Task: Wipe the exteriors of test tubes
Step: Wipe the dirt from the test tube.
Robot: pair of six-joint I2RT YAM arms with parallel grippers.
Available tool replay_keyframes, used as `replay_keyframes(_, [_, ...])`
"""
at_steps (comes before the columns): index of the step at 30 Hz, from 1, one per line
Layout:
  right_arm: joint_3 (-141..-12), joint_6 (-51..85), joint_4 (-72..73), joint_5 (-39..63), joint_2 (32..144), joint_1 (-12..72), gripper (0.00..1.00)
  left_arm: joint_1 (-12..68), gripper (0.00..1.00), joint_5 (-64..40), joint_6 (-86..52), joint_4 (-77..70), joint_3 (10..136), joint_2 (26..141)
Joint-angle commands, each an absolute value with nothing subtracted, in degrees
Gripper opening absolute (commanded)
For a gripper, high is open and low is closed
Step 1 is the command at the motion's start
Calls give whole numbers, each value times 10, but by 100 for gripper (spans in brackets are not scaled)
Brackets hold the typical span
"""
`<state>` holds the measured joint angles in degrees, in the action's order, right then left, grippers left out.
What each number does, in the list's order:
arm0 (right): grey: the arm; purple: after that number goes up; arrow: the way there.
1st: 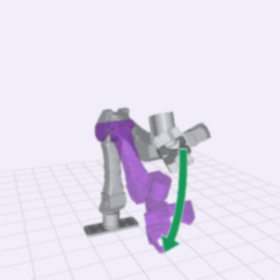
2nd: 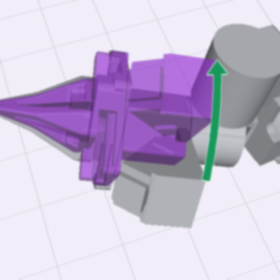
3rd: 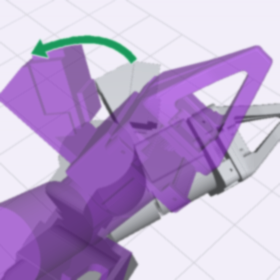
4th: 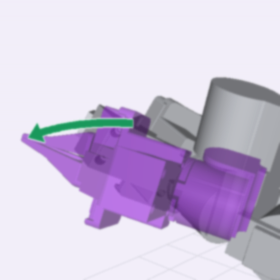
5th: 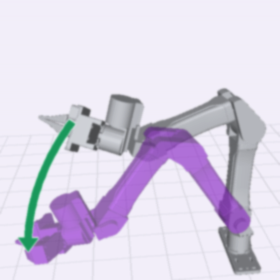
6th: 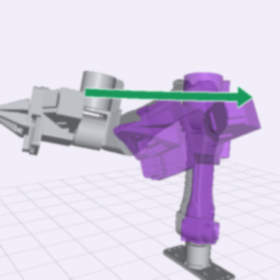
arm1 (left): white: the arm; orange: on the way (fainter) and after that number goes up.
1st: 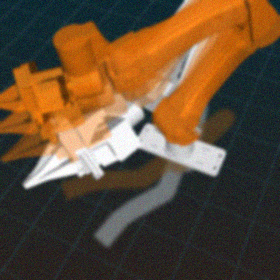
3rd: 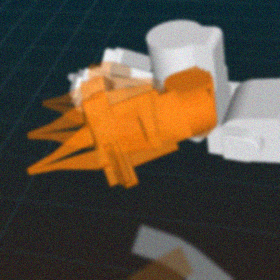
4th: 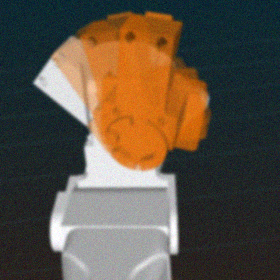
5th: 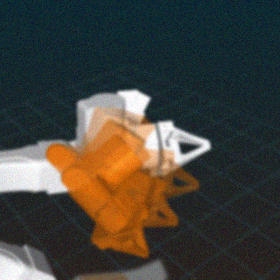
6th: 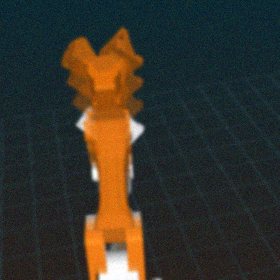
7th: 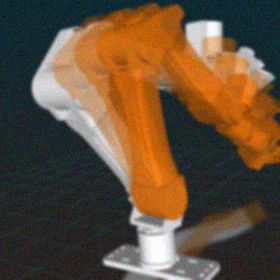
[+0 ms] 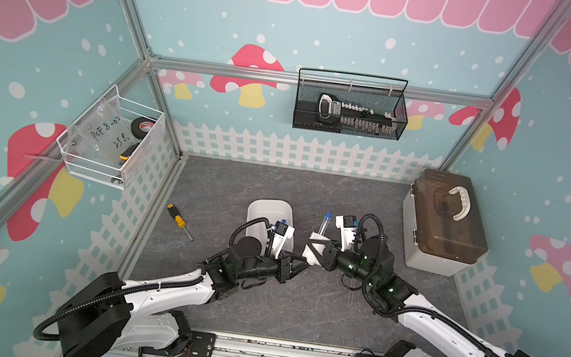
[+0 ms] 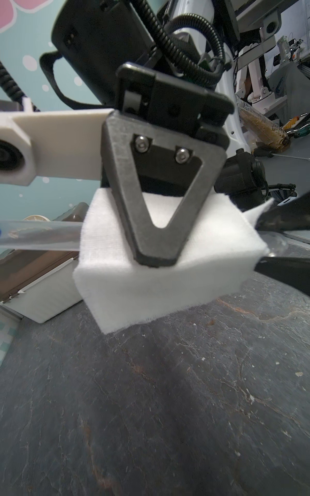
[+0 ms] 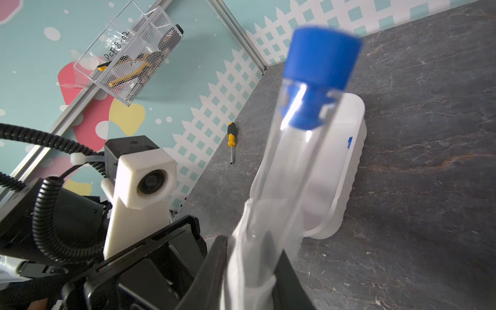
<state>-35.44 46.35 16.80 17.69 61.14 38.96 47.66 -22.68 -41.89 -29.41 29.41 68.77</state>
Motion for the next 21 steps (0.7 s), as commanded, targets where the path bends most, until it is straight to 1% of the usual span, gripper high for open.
replay_keyframes(1, [-374, 418, 181, 142, 633, 359, 23, 478, 16, -252, -435, -318, 292, 678])
replay_keyframes(6, [-397, 396, 214, 191, 665, 346, 24, 479, 16, -265, -443, -330, 291, 677])
replay_keyframes(11, [-411, 390, 214, 203, 678, 338, 25, 478, 16, -267, -468, -368, 278, 678])
replay_keyframes(18, [-394, 424, 215, 219, 690, 339, 36, 478, 16, -249, -512, -447, 253, 687])
replay_keyframes(21, [-383, 434, 213, 219, 691, 341, 40, 479, 16, -249, -518, -457, 253, 692])
